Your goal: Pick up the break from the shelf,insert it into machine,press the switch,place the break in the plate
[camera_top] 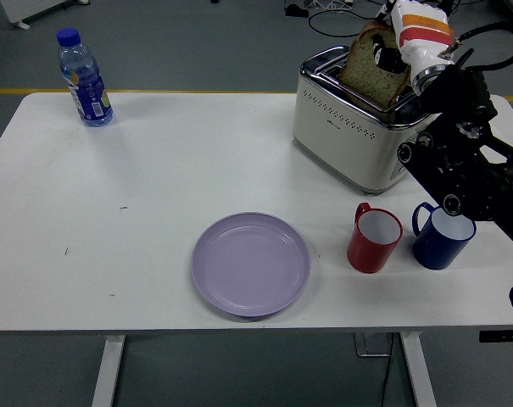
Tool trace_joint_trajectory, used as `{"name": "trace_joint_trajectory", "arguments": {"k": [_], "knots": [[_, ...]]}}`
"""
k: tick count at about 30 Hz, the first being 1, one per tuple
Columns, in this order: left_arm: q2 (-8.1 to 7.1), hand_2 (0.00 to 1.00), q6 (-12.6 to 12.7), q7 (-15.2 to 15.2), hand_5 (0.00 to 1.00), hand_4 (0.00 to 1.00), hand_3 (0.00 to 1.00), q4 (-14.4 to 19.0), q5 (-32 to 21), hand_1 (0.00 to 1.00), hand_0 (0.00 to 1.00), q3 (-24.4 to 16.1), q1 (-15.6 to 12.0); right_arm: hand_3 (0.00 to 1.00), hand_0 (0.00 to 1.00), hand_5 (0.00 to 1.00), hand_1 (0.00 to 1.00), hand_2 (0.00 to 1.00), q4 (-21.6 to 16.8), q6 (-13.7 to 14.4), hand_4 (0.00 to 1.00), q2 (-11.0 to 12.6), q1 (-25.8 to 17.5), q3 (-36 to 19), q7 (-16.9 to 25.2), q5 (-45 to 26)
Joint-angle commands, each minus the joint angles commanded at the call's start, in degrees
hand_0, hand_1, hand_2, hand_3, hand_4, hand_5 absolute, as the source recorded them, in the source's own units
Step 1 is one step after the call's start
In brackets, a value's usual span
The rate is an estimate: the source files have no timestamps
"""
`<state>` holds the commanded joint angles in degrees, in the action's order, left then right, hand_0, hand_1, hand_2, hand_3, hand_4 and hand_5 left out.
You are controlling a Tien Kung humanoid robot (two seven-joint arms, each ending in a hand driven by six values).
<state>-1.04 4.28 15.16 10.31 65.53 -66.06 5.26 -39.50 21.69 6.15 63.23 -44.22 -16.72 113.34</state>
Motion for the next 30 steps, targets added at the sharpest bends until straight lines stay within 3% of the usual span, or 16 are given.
{"name": "trace_joint_trajectory", "arguments": {"k": [4, 5, 10, 11, 26, 30], "knots": [[-0.04, 0.737, -0.1, 0.0, 0.998, 0.538, 0.709, 0.0, 0.4, 0.612, 0.670, 0.3, 0.1, 0.547, 0.288, 0.006, 0.418, 0.516, 0.1, -3.4, 0.523, 0.1, 0.2, 0.4, -0.7, 0.8], [-0.05, 0.737, -0.2, 0.1, 0.998, 0.537, 0.709, 0.0, 0.8, 0.609, 0.670, 0.3, 0.1, 0.753, 0.630, 0.060, 0.641, 0.727, 0.0, -3.9, 0.658, 0.2, 0.2, 0.4, -0.6, 1.0], [-0.07, 0.737, -0.3, 0.0, 0.998, 0.537, 0.709, 0.0, 1.0, 0.609, 0.670, 0.5, 0.1, 0.753, 0.630, 0.060, 0.641, 0.727, -0.1, -5.2, 0.658, 0.0, 0.6, -0.1, 0.0, 1.1], [-0.08, 0.736, -0.3, 0.0, 0.998, 0.537, 0.709, 0.0, 1.0, 0.608, 0.669, 0.5, 0.2, 0.896, 0.793, 0.111, 0.758, 0.890, -0.1, -5.2, 0.748, 0.0, 0.6, -0.2, 0.1, 1.1], [0.00, 0.736, -0.2, 0.0, 0.998, 0.537, 0.708, 0.0, 0.7, 0.607, 0.670, 0.5, 0.0, 0.932, 0.827, 0.130, 0.787, 0.933, -1.1, -4.0, 0.780, 0.8, -0.1, -1.2, 1.4, -0.9], [0.06, 0.736, -0.2, 0.0, 0.998, 0.537, 0.708, 0.0, 0.9, 0.607, 0.669, 0.5, -0.2, 0.892, 0.808, 0.150, 0.761, 0.888, -3.7, -1.0, 0.758, 2.3, -1.4, -1.9, 2.1, -3.0]]}}
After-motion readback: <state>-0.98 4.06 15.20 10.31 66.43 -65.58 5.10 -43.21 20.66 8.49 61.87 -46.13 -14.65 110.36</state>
